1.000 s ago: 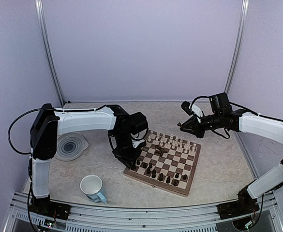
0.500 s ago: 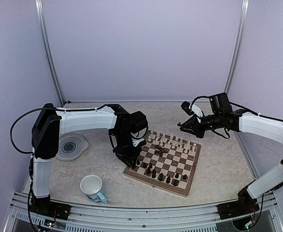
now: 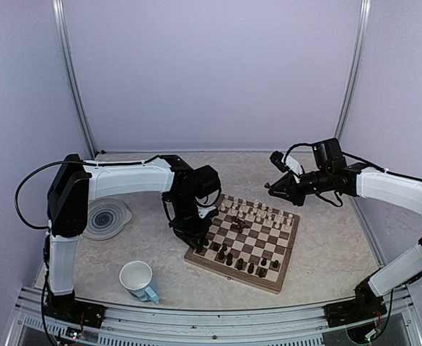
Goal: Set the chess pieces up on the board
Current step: Place the rook at h8.
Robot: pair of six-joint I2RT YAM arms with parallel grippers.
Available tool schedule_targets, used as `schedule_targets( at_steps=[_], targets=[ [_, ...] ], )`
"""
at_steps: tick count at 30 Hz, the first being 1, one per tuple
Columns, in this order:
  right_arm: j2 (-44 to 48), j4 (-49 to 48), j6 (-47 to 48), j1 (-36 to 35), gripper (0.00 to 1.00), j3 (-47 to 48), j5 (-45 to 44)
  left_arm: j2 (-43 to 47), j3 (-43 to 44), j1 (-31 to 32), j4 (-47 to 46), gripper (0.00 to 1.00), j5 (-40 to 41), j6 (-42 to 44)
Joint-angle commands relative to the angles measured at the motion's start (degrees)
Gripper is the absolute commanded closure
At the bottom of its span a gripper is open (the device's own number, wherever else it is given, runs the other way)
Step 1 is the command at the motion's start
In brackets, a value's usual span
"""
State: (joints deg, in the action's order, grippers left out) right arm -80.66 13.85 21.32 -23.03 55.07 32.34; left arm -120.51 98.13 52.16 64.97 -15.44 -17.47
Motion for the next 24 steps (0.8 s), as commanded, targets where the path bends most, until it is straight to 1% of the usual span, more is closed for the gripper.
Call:
schedule_targets(
  at_steps=[1, 14, 18, 20, 22, 24],
  targets=[
    [1.81, 0.20, 0.21, 0.79, 1.00, -0.84, 0.45, -1.13, 2.15, 0.32, -0.85, 0.77, -1.52, 0.86],
    [1.61, 0.05, 0.21, 0.79, 1.00, -0.87, 0.44, -0.89, 1.55, 0.29, -0.55, 0.76, -0.81, 1.08],
    [1.65, 0.15, 0.29, 0.79, 1.00, -0.93, 0.60, -0.35, 1.92, 0.28, -0.01, 0.76, 0.49, 0.89],
    [1.65, 0.28, 0.38, 0.79, 1.00, -0.93, 0.94, 0.98, 2.40, 0.29, 0.45, 0.72, 1.60, 1.01],
    [1.61, 0.50, 0.46, 0.79, 1.00, -0.86, 1.66, 4.18, 2.49, 0.10, 0.98, 0.67, 2.92, 0.68],
    [1.50, 0.89, 1.15, 0.79, 1.00, -0.80, 3.05, 7.07, 3.27, 0.05, 1.55, 0.65, 4.39, 0.33]
  ],
)
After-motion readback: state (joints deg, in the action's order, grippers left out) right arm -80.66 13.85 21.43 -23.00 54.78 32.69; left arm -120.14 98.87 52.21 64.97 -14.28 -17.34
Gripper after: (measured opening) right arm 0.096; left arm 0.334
